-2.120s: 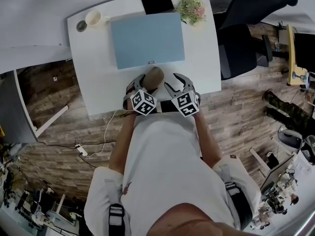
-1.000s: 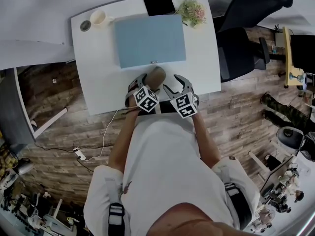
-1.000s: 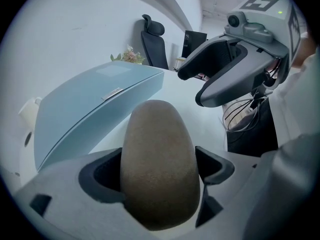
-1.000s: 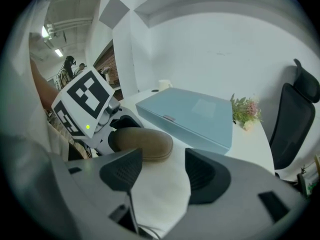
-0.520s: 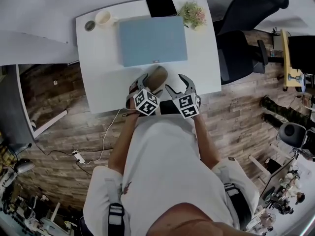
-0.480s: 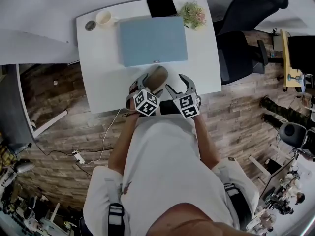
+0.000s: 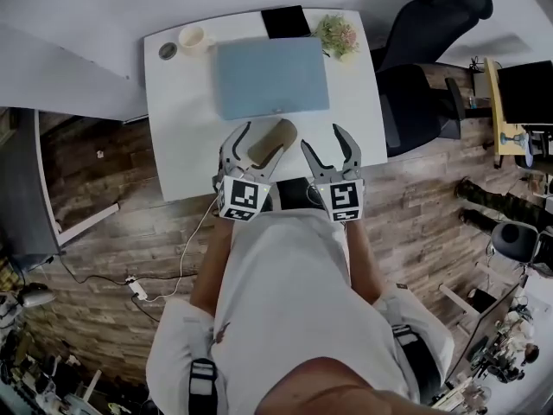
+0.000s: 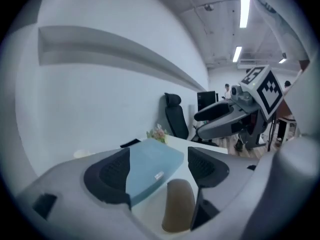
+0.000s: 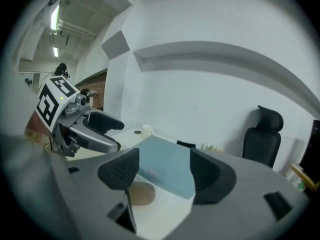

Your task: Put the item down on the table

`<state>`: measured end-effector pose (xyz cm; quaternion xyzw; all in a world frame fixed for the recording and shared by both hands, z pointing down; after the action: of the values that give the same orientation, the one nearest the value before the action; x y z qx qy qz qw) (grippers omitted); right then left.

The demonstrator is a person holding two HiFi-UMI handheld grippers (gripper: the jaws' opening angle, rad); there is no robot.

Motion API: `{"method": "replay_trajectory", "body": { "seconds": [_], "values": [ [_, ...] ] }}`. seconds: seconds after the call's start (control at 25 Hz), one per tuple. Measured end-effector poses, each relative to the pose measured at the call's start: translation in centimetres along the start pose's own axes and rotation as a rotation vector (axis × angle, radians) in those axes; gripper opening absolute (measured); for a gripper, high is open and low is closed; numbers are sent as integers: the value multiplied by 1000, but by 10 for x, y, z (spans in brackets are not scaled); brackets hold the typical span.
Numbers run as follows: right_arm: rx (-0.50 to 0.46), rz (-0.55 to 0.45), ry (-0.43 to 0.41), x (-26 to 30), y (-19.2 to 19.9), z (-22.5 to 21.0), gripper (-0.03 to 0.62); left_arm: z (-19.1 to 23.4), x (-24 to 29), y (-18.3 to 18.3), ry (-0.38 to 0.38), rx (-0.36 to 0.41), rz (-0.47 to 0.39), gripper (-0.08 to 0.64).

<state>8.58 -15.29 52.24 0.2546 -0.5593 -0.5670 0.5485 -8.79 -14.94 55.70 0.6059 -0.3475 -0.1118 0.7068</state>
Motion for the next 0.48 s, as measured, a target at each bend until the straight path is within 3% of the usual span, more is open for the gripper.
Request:
{"method": "replay_trajectory", "body": {
  "seconds": [0.12, 0.28, 0.48],
  "values": [
    [9, -84, 22, -16, -30, -4, 310, 9, -29, -43, -74, 45, -129, 356],
    [42, -176, 59, -39, -67, -7, 311, 11, -60, -83, -146, 65, -241, 356],
    [23, -249, 90, -58, -93, -11, 311, 3, -76, -106, -167, 85, -282, 354]
  ]
}}
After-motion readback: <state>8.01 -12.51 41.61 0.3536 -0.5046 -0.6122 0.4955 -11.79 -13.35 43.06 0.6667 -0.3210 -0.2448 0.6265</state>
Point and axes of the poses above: the fingertips, and each gripper's own axes: x forward along the fingers, z to its left, y out of its underside, the point moved 7 cm from there along -x, backward along the fingers, and after that the axes turned 14 degrees about y, right-handed, at the moved point
